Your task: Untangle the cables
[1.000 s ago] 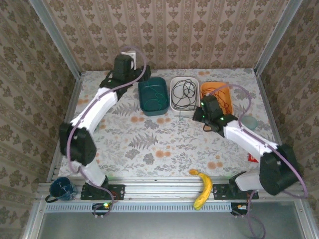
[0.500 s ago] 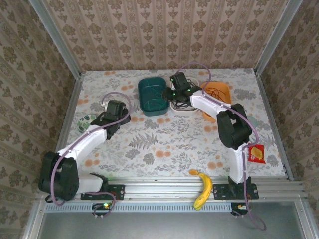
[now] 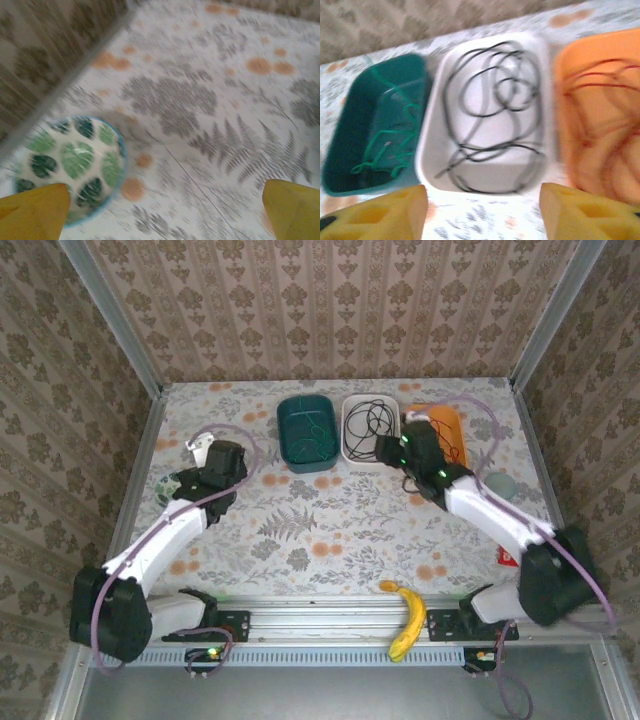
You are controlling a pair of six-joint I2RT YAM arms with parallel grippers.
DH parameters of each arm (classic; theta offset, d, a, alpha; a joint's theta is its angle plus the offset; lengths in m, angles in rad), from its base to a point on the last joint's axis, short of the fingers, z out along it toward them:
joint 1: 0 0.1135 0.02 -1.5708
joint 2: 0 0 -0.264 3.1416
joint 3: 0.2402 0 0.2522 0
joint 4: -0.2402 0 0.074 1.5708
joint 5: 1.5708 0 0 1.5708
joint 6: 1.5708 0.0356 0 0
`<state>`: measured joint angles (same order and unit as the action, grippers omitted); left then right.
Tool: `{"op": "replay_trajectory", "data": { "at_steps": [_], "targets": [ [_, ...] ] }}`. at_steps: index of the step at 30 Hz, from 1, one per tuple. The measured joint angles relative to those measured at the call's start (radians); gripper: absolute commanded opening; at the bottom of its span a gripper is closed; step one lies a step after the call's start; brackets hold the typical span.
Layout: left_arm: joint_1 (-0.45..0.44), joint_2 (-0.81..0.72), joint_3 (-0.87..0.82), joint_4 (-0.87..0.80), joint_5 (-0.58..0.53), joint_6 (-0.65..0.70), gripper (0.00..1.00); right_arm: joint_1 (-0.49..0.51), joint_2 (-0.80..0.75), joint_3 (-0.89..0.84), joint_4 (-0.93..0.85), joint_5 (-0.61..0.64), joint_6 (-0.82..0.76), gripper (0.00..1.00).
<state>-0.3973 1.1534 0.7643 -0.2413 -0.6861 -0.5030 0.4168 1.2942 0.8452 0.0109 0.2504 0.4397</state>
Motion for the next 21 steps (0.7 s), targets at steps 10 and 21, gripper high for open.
{"op": "replay_trajectory", "data": {
  "at_steps": [10,21],
  "targets": [
    [0.109,-0.006,-0.295,0.307,-0.126,0.278,1.00,-0.024,-0.192,-0.353,0.169,0.356,-0.266,1.00],
    [0.267,0.253,-0.278,0.642,0.160,0.418,1.00,-0.192,0.119,-0.420,0.591,0.315,-0.413,1.00]
  ]
}}
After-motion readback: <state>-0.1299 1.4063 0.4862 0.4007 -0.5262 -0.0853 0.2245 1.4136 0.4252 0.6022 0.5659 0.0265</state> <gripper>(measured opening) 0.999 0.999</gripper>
